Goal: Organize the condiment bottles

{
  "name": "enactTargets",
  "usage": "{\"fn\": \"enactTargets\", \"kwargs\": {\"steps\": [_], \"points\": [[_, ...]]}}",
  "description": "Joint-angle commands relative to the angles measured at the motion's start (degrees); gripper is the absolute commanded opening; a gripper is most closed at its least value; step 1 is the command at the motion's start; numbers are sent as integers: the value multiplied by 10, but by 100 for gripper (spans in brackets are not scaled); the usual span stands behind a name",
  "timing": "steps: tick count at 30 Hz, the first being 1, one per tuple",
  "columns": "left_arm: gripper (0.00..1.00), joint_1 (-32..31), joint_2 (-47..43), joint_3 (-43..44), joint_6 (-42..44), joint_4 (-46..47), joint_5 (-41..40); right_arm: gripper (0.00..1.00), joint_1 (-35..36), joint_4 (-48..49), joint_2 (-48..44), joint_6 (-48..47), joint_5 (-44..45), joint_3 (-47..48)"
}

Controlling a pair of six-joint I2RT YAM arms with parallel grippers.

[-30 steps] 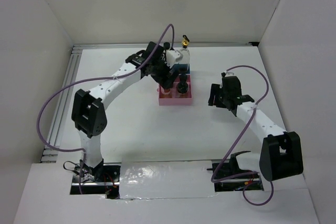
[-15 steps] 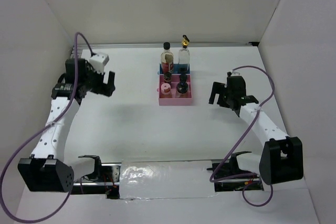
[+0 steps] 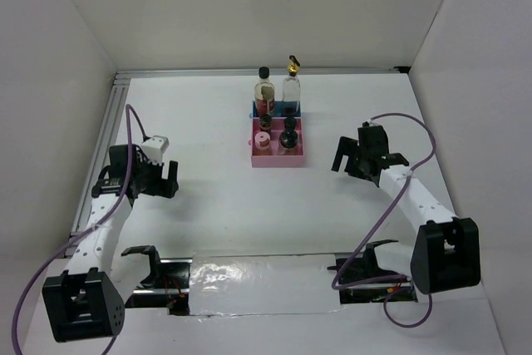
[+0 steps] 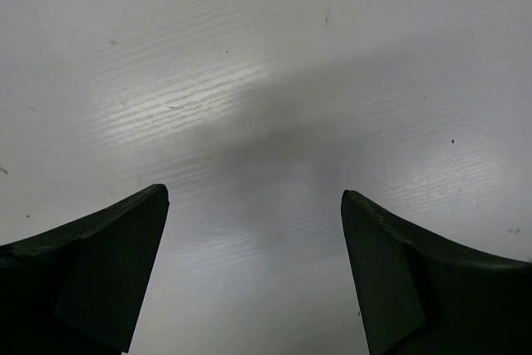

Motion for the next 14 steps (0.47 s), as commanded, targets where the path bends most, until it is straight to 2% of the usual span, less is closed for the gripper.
{"fn": "enactTargets", "kwargs": {"steps": [1, 6, 14], "points": [[97, 0, -39, -9, 26, 55, 25, 100, 4, 3, -40, 8, -13, -15], [97, 2, -79, -35, 41, 68, 65, 100, 6, 7, -50, 1, -28, -21], [96, 7, -80, -37, 45, 70, 70, 100, 9, 13, -83, -2, -30, -32]]}}
